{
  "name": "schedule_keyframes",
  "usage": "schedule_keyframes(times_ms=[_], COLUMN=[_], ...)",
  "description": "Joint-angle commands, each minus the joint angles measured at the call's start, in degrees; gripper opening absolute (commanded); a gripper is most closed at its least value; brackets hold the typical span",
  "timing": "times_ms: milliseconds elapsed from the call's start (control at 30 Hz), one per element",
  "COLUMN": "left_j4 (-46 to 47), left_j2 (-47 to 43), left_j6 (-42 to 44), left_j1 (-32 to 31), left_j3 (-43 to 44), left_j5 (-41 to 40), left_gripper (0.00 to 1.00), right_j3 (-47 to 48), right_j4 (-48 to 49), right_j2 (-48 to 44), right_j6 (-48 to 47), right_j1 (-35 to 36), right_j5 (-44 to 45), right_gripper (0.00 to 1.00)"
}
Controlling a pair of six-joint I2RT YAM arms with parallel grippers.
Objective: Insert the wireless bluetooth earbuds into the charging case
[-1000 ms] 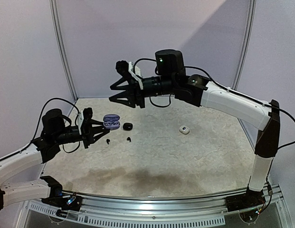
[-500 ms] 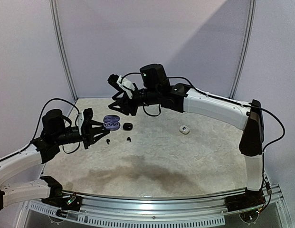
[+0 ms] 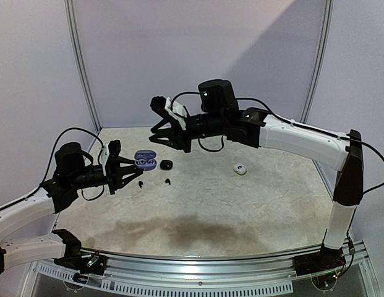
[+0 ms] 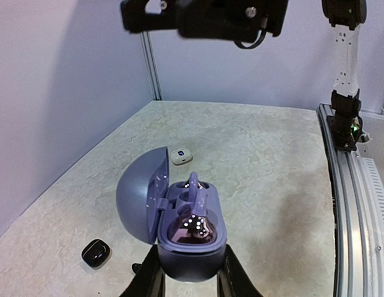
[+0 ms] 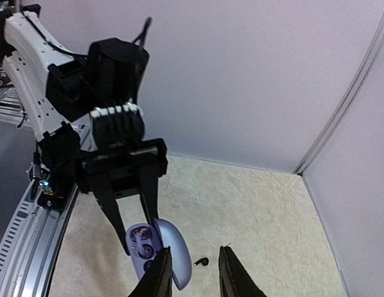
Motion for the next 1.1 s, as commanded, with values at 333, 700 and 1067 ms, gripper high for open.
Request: schedule_keyframes(times_ms=[333,700,1067], left_j4=[1.3,1.3,1.2], left_j2=[-0.2,0.3,0.3], left_j6=[0.9,1.3,1.8], left_j1=[-0.9,-1.2,-1.3], left_j3=[-0.4,-0.3,-0.3], left_j5=[-0.2,-0.3,-0.2], left_gripper=[0.00,0.00,0.00], right_j3=[6.5,7.8,8.9], right_j4=[-10.6,-12.5,-12.2], right_j2=[4.9,7.5,9.0], right_j6=[-11.0,-11.9,-11.4], right_j1=[3.0,3.1,3.1], right_j5=[-8.3,-6.6,-5.0], right_gripper=[0.19,0.17,0.11])
